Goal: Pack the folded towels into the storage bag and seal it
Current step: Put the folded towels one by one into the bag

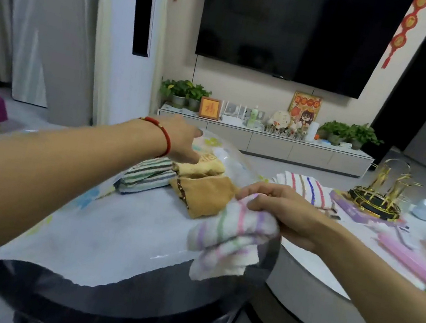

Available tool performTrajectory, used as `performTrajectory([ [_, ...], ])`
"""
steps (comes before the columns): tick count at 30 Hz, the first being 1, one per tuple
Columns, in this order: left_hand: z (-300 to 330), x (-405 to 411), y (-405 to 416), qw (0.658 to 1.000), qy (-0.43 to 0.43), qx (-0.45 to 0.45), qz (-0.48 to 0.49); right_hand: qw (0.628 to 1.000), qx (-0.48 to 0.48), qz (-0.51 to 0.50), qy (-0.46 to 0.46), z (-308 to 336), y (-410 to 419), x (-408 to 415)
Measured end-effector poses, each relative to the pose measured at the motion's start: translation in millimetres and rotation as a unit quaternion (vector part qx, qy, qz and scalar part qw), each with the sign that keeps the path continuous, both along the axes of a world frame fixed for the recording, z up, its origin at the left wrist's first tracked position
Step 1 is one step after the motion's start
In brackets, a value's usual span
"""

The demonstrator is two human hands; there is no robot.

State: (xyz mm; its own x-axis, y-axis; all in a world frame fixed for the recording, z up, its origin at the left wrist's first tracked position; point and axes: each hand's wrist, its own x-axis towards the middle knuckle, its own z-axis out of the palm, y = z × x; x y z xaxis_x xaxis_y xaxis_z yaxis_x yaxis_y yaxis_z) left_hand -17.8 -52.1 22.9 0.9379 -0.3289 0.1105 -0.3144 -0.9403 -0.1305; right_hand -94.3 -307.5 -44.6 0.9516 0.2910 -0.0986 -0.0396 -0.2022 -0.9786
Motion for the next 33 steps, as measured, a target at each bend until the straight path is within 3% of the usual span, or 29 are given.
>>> performTrajectory([
  [3, 20.4, -1.8, 7.9, 1.000, -0.028, 0.008, 0.008, 0.990, 0.086, -0.073, -0.081, -15.0, 72.5, 24.3],
  [6, 28.1, -3.1, 15.7, 0.999, -0.045, 0.012, 0.016, 0.982, 0.068, -0.145, -0.101, -50.7, 133.8, 44.8],
  [10, 26.7, -2.9, 17.6, 0.999, -0.046, 0.022, 0.007, 0.989, 0.039, -0.062, 0.126, -107.8, 185.4, 49.3],
  [11, 24.9, -2.7, 16.9, 0.999, -0.044, 0.023, 0.007, 0.989, 0.001, -0.058, 0.137, -117.6, 190.2, 48.8],
  [13, 19.8, -1.8, 15.6, 0.999, -0.040, 0.023, 0.006, 0.987, -0.134, -0.080, 0.032, -132.8, 189.6, 49.3],
  [15, 14.4, -0.6, 14.7, 0.999, -0.043, 0.025, 0.002, 0.945, -0.290, -0.089, -0.118, -144.4, 183.5, 49.7],
  [18, 7.6, 0.1, 13.2, 0.998, -0.053, 0.023, -0.012, 0.880, -0.425, -0.061, -0.204, -160.4, 179.5, 52.1],
  [20, 2.6, 0.0, 12.9, 0.998, -0.058, 0.013, -0.017, 0.877, -0.440, -0.005, -0.192, -166.5, 179.5, 59.3],
  [22, -3.2, 0.2, 13.2, 0.998, -0.056, 0.010, -0.024, 0.898, -0.400, 0.050, -0.179, -162.4, 175.0, 66.4],
  [25, -13.5, -0.9, 13.8, 0.997, -0.059, 0.010, -0.038, 0.905, -0.354, 0.050, -0.232, -148.7, 149.8, 67.7],
  [29, -27.8, -0.6, 11.7, 0.997, -0.066, 0.013, -0.050, 0.857, -0.368, -0.063, -0.356, -129.0, 81.9, 51.4],
  [33, -40.2, 3.7, -1.6, 0.994, -0.073, 0.005, -0.087, 0.759, -0.415, -0.221, -0.449, -118.1, -15.6, 50.1],
])
